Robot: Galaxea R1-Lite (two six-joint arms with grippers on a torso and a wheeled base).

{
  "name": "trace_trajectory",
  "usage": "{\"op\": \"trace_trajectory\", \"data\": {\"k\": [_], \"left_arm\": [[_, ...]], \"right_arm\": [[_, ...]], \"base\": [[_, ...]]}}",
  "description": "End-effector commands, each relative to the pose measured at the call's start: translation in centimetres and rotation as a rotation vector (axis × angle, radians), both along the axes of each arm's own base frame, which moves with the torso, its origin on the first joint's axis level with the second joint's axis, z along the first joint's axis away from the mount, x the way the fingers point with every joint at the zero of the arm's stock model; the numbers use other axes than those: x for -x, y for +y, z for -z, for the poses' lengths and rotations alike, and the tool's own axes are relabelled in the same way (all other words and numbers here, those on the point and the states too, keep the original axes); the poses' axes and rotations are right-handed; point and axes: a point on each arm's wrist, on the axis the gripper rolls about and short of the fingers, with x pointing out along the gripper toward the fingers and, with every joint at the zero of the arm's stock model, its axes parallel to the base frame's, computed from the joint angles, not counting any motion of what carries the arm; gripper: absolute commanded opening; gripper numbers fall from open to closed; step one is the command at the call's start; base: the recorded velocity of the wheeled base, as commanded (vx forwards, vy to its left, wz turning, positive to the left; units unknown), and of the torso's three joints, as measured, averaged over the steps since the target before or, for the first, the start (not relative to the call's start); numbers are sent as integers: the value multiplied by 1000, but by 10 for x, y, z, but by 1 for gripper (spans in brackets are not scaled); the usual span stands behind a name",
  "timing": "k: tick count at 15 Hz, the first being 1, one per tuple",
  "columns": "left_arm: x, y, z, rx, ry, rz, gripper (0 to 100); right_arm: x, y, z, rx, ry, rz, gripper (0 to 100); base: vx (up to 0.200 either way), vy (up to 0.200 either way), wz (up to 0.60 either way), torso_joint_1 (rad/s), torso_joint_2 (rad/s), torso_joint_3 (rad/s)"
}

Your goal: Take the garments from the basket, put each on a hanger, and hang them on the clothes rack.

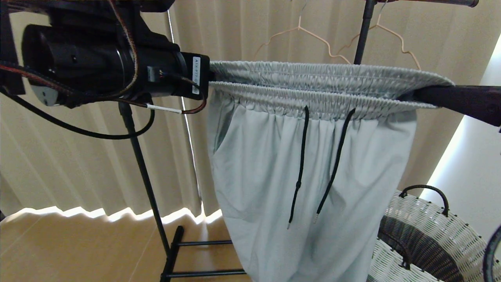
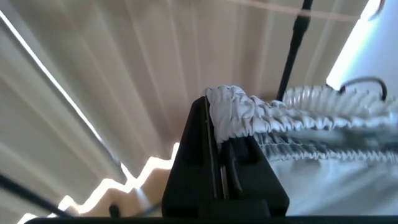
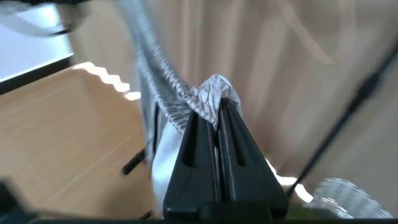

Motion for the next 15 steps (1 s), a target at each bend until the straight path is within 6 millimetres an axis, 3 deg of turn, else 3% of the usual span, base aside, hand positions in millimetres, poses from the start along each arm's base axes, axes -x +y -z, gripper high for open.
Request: {"op": "trace_trajectory", "data": {"k": [1,3,4,6,9,15], "left_arm": [[23,16,-7,1,-2,7,0],[37,25,1,-10,22,33,0],[55,34,7,-11,40,84,0],[88,41,13,-16,50,183,0],[117,43,17,-10,36,277,0],[115,41,16,-9,33,274,0]], "right_arm": [[-34,5,7,4,9,84,0],[-55,16,9,-17,-14,95,0],[-69,25,8,-30,-33,92,0],[-82,33,5,-51,-58,91,0],[-91,39,6,-54,-62,91,0],[-86,36,2,-57,-71,87,0]], "base": [[0,0,0,0,0,0],[0,0,0,0,0,0],[0,0,0,0,0,0],[0,0,0,0,0,0],[0,0,0,0,0,0],[0,0,0,0,0,0]]}}
